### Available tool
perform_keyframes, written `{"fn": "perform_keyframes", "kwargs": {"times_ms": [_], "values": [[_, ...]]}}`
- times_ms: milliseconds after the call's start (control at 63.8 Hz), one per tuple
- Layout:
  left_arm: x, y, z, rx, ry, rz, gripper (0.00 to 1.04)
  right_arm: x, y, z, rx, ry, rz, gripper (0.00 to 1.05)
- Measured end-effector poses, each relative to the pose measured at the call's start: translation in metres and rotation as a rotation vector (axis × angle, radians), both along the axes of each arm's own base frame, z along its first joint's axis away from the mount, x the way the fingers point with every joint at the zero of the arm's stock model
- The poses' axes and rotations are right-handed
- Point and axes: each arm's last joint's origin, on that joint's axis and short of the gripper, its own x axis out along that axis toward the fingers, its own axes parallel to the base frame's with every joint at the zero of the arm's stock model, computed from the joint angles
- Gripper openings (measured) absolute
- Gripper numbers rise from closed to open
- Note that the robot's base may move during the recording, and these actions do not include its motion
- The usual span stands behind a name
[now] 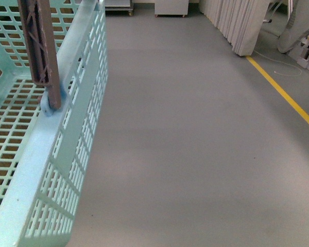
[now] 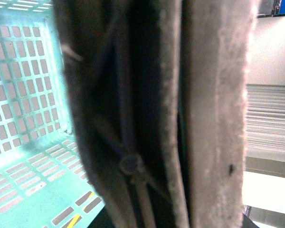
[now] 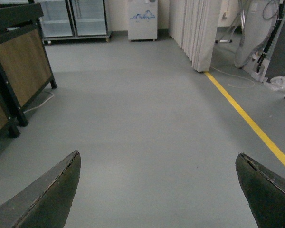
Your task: Pick lemon and mango into basket
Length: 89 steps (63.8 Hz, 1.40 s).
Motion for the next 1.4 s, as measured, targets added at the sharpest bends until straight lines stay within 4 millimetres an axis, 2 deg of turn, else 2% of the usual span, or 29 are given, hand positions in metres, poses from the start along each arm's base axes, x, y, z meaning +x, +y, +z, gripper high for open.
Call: {"fn": "perform_keyframes", "kwargs": {"times_ms": [1396], "values": [[-0.0006,-0.002,-0.0002,-0.012,0.0,-0.008,0.15,-0.0001,-0.0001,0.0002,0.0,-0.002,-0.003,0.96]]}}
